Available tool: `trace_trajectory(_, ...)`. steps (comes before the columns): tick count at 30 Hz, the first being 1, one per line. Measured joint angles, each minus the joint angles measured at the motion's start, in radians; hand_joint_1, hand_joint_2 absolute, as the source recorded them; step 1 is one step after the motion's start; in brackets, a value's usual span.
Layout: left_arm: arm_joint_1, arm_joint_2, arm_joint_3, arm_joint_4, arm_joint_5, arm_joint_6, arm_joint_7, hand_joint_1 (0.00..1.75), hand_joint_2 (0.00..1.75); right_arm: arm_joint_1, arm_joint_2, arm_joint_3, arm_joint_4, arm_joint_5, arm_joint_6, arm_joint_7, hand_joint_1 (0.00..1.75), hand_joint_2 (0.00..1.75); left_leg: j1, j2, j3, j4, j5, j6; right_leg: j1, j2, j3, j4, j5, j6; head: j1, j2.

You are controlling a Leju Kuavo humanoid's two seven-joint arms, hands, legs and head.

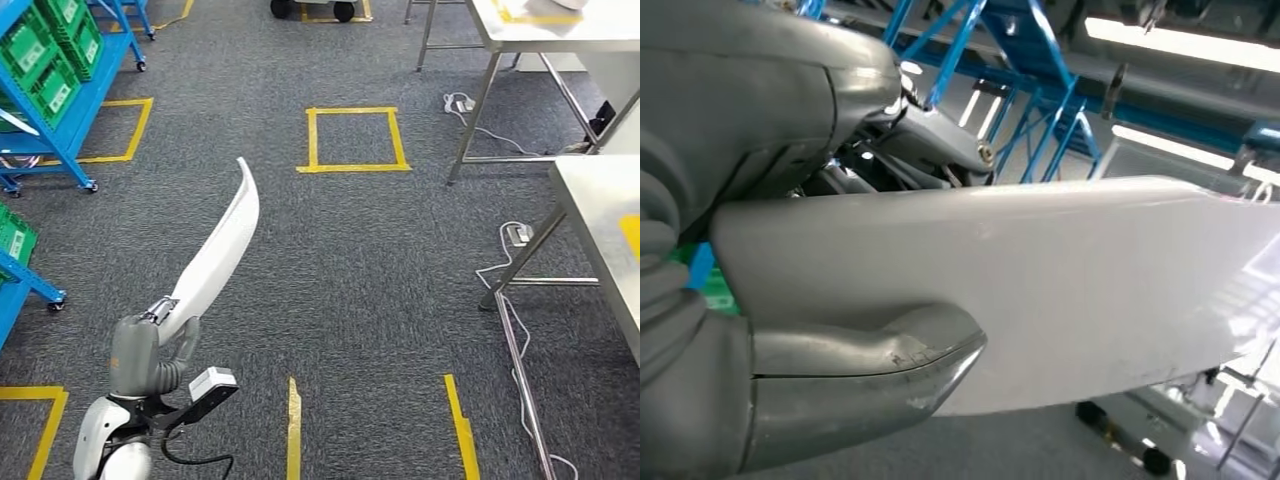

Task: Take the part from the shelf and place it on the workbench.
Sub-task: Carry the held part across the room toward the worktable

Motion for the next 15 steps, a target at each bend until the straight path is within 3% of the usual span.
trace_trajectory(1,0.003,0.001,0.000,0.000,0.000,0.000,0.000,1.75,1.75,0.002,-0.001,-0.001,0.000,0.001,0.000,0.002,0.00,0.00,0.004,0.013,0.007,0.002,-0.008,-0.008,-0.005,-0.005,-0.007,0.010,0.012,0.008,0.000,0.000)
trace_trajectory(2,0.004,0.002,0.000,0.000,-0.001,0.001,0.000,1.75,1.75,0.005,-0.002,-0.002,0.000,0.002,-0.001,0.004,0.00,0.00,0.009,0.026,0.017,0.005,-0.018,-0.017,-0.011,-0.011,0.009,-0.020,0.042,0.016,0.000,0.000)
trace_trajectory(4,0.005,0.003,0.000,0.000,-0.001,0.001,0.000,1.75,1.75,0.007,-0.003,-0.003,0.000,0.003,-0.001,0.005,0.00,0.00,0.019,0.048,0.040,0.013,-0.042,-0.038,-0.014,-0.040,0.073,-0.137,0.101,0.034,0.002,0.000)
trace_trajectory(5,0.005,0.004,0.000,-0.001,-0.001,0.002,0.000,1.75,1.75,0.005,-0.001,-0.003,0.000,0.003,-0.001,0.006,0.00,0.00,0.021,0.057,0.046,0.020,-0.056,-0.048,-0.013,-0.055,0.102,-0.184,0.109,0.034,0.006,0.000)
trace_trajectory(6,0.005,0.005,0.000,-0.002,-0.001,0.002,0.000,1.75,1.75,0.003,0.001,-0.003,0.001,0.004,-0.001,0.008,0.00,0.00,0.019,0.064,0.051,0.027,-0.066,-0.057,-0.010,-0.064,0.117,-0.204,0.101,0.026,0.007,0.000)
trace_trajectory(7,0.005,0.006,0.000,-0.003,-0.001,0.003,0.000,1.75,1.75,0.001,0.002,-0.004,0.001,0.005,-0.001,0.009,0.00,0.00,0.015,0.070,0.054,0.031,-0.074,-0.062,-0.007,-0.065,0.122,-0.203,0.085,0.011,0.002,0.000)
trace_trajectory(9,0.005,0.006,-0.001,-0.005,-0.002,0.007,0.000,1.75,1.75,0.002,0.002,-0.005,0.001,0.008,-0.003,0.014,0.00,0.00,0.016,0.079,0.066,0.036,-0.090,-0.069,-0.006,-0.044,0.123,-0.193,0.066,-0.024,-0.011,0.000)
trace_trajectory(11,0.004,0.006,-0.001,-0.008,-0.003,0.011,0.000,1.75,1.75,0.004,0.001,-0.007,0.001,0.012,-0.004,0.018,0.00,0.00,0.020,0.055,0.057,0.075,-0.124,-0.071,-0.004,-0.022,0.129,-0.188,0.053,-0.042,-0.020,0.000)
trace_trajectory(13,0.004,0.006,-0.001,-0.010,-0.006,0.015,0.000,1.75,1.75,0.003,0.001,-0.009,0.000,0.014,-0.003,0.018,0.00,0.00,0.020,0.013,-0.011,0.203,-0.182,-0.066,-0.001,-0.001,0.137,-0.188,0.045,-0.053,-0.028,0.000)
trace_trajectory(15,0.006,0.006,-0.002,-0.011,-0.010,0.016,0.001,1.75,1.75,0.003,0.001,-0.010,0.000,0.017,-0.002,0.016,0.00,0.00,0.014,-0.001,-0.106,0.345,-0.216,-0.055,0.007,0.025,0.148,-0.188,0.036,-0.061,-0.031,0.000)
